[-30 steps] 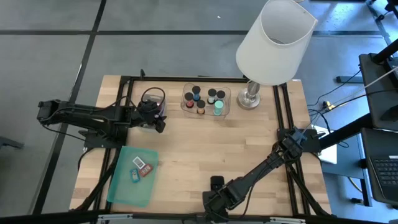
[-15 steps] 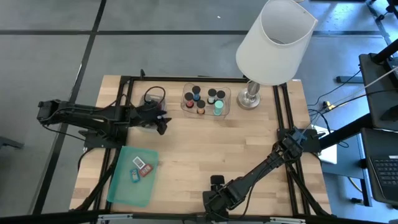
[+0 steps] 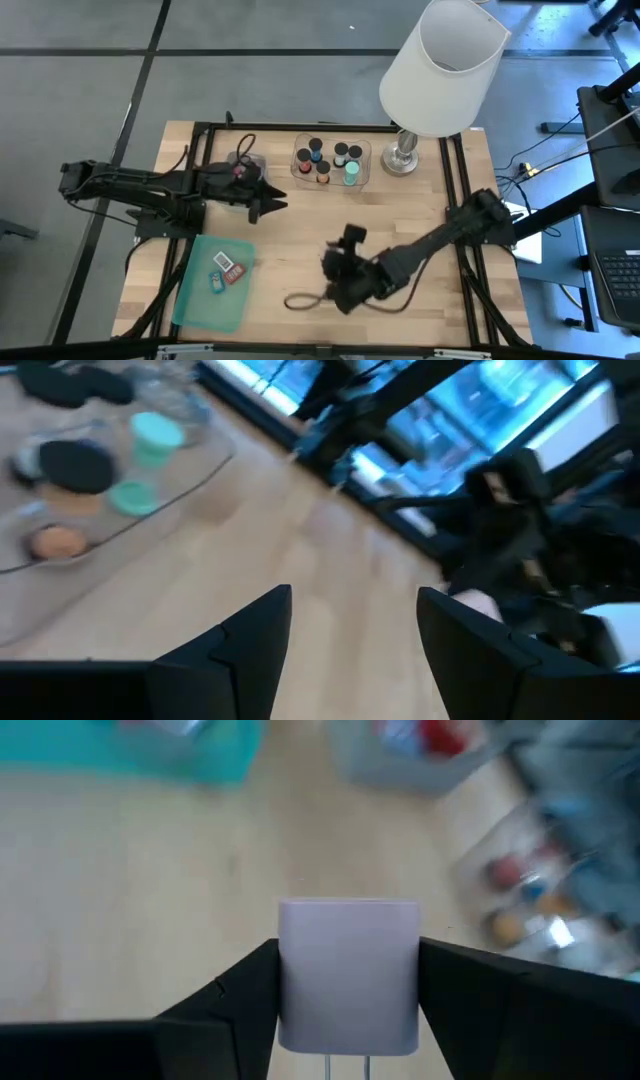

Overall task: Pick & Place Office items
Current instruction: Put the pink charger adapter into the gray bin

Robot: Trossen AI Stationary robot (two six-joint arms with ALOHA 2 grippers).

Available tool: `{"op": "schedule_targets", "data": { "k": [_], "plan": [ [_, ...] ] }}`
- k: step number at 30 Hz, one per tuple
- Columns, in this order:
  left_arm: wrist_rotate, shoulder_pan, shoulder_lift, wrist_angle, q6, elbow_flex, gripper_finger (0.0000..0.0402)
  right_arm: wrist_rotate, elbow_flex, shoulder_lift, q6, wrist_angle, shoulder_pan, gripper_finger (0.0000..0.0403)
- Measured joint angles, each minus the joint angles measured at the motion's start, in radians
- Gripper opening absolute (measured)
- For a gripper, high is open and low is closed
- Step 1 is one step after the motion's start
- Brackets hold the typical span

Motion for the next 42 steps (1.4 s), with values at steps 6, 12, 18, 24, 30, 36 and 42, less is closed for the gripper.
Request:
{"op": "schedule_targets", "data": {
  "k": [6,12,18,24,30,36,42],
  "plan": [
    [-0.004,-0.047,0.0,0.121,-0.027,0.0,0.0216,0.063,0.0,-0.023,-0.234,0.181,-0.107,0.0197],
    [-0.013,-0.072,0.0,0.156,-0.026,0.0,0.024,0.061,0.0,-0.023,-0.417,0.309,-0.208,0.0198],
    [-0.031,-0.073,0.022,0.172,-0.026,0.0,0.0262,0.06,0.0,-0.023,-0.571,0.436,-0.274,0.0198],
    [-0.04,-0.071,0.078,0.232,-0.028,-0.001,0.0269,0.012,0.0,-0.023,-0.65,0.512,-0.315,0.0198],
    [-0.071,-0.071,0.098,0.269,-0.029,-0.002,0.0265,0.056,0.0,-0.017,-0.68,0.509,-0.322,0.0199],
    [-0.136,-0.071,0.097,0.29,-0.035,-0.002,0.0259,0.057,0.0,-0.016,-0.729,0.507,-0.318,0.0199],
    [-0.145,-0.071,0.097,0.292,-0.035,0.0,0.0253,0.001,0.0,-0.013,-0.734,0.499,-0.318,0.0199]
  ]
}}
